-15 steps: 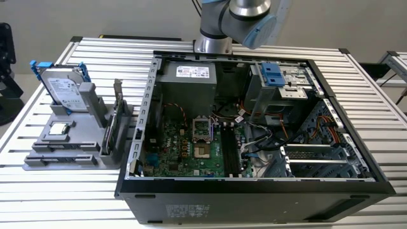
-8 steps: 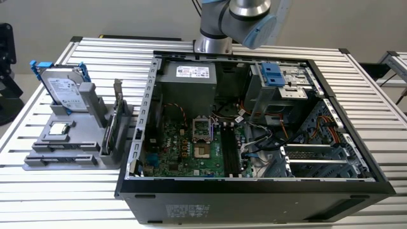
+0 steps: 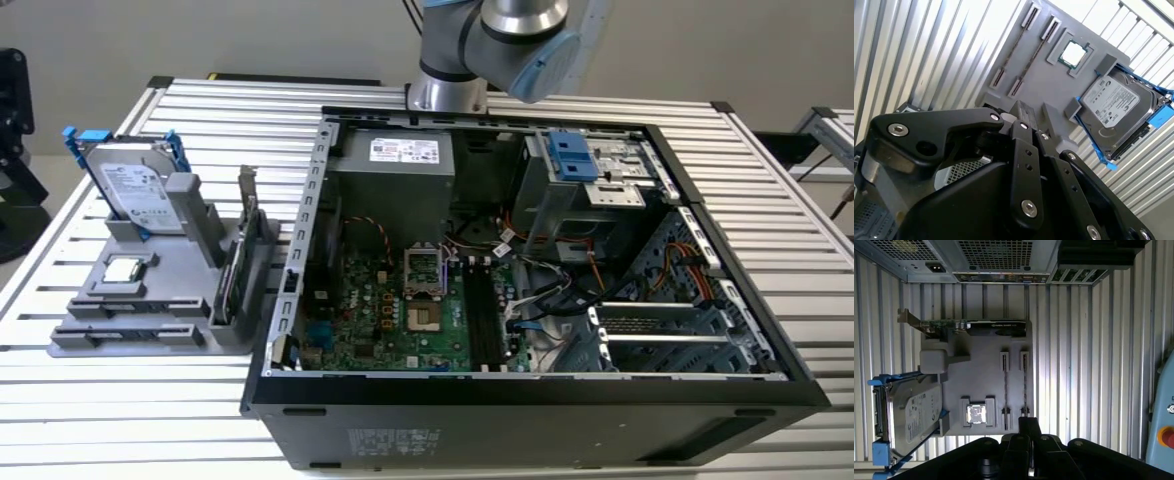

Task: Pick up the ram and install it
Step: 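Pick up the ram and move it above insertion slot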

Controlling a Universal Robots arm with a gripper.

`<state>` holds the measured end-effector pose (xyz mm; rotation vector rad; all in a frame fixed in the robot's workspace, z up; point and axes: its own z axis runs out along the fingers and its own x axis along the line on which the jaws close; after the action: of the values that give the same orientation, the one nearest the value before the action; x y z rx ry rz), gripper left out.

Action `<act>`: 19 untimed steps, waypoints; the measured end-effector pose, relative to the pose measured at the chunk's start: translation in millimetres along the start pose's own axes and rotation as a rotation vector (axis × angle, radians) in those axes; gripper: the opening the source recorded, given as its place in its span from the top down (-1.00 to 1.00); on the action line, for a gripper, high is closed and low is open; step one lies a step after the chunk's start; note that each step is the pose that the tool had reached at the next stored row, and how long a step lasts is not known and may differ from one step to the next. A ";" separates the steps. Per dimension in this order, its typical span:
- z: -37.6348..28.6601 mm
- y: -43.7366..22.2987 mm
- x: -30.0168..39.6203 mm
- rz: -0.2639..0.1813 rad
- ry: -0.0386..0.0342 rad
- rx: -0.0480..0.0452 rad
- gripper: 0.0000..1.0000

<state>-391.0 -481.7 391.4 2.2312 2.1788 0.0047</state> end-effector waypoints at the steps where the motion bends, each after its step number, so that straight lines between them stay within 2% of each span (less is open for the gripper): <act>1: 0.0 0.0 0.0 0.000 0.0000 0.0000 1.00; 6: 0.0 0.0 0.0 0.000 0.0000 0.0001 1.00; 7: 0.0 0.0 0.0 0.000 0.0000 0.0000 -1.00; 19: 1.3 0.0 0.0 0.001 0.0000 0.0000 -1.00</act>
<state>-391.0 -481.7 390.1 2.2317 2.1783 0.0047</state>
